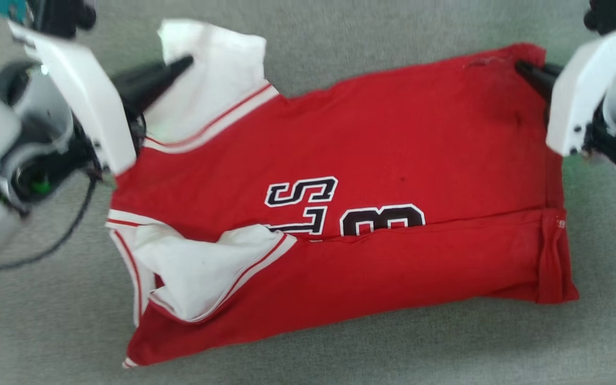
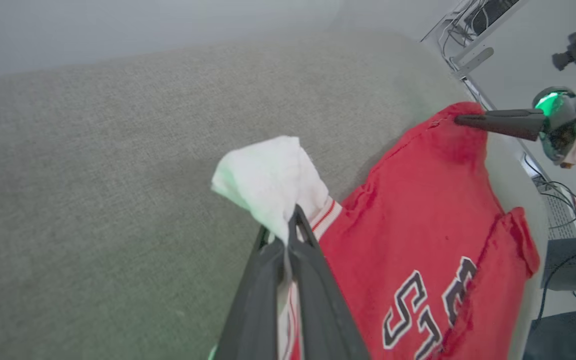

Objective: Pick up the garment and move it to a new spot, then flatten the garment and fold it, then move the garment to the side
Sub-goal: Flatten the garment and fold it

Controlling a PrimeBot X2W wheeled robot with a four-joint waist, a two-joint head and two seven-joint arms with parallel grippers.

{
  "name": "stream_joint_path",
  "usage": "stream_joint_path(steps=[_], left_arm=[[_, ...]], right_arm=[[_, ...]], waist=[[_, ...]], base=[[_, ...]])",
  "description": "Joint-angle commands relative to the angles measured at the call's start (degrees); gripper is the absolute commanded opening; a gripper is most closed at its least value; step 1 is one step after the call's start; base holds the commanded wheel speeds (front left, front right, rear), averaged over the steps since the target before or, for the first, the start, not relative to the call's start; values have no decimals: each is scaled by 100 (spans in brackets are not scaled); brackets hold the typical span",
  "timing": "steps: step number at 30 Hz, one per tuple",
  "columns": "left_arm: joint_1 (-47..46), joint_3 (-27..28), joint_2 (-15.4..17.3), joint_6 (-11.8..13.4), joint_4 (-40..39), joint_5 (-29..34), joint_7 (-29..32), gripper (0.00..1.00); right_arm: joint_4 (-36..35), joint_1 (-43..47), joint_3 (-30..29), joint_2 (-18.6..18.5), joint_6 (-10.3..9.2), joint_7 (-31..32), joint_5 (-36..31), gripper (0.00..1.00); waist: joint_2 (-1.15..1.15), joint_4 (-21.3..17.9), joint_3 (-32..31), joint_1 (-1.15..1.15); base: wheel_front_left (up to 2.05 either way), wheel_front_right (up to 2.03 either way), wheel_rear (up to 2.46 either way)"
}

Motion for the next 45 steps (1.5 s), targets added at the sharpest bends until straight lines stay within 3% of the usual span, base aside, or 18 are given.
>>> stream_joint_path(steps=[1,3,10,16,22,29,30,31,32,33,34,36,41,45], left_arm=[[244,-20,183,-22,-247,-99,-212,0],[372,-44,285,-22,-434,-110,-336,0],[1549,-285,1112,-22,-1585,-138,-1420,0],[2660,-503,1526,-22,-2192,-82,-2267,0],[3385,-576,1304,-22,-2138,17,-2501,0],[3542,-589,774,-23,-1541,49,-2533,0],[3526,-599,741,-22,-1424,113,-2516,10],[3512,-612,713,-22,-1319,187,-2489,25],[3505,-620,657,-22,-1215,253,-2487,40],[3514,-627,589,-20,-1152,283,-2492,55],[3526,-630,536,-17,-1101,307,-2499,79],[3567,-578,490,-17,-1021,356,-2527,100],[3754,-386,378,12,-845,578,-2559,100],[4118,261,99,137,-739,815,-2561,100]], right_arm=[[-206,303,-75,-91,-5,-81,86,0],[-329,466,-103,-153,-5,-97,98,0],[-1369,1816,-621,-489,-4,-60,102,0],[-2275,3157,-1398,-459,-5,213,-49,0],[-2809,4103,-1927,-163,-5,454,-130,0],[-2649,4160,-2018,44,-5,404,-311,0],[-2590,4111,-2009,56,-5,376,-334,0],[-2550,4082,-1978,62,-5,363,-366,30],[-2527,4065,-1941,55,-4,352,-390,50],[-2511,4049,-1931,53,-4,328,-399,100],[-2500,4045,-1925,47,-5,321,-402,100],[-2524,4102,-1939,-7,-5,368,-380,100],[-2610,4301,-2242,-80,-4,554,-240,100],[-2417,4414,-2558,88,-4,747,-48,100]], waist=[[0,141,-343,0],[0,164,-427,0],[0,334,-793,0],[0,444,-891,0],[0,554,-851,0],[0,619,-804,0],[0,618,-806,0],[0,615,-812,0],[0,611,-820,0],[0,606,-832,0],[0,605,-855,0],[0,616,-909,0],[0,712,-1060,0],[0,884,-1165,0]], base=[[0,0,0],[0,0,0],[0,0,0],[0,0,0],[0,0,0],[0,0,0],[0,0,0],[0,0,0],[0,0,0],[0,0,0],[0,0,0],[0,0,0],[0,0,0],[0,0,0]])
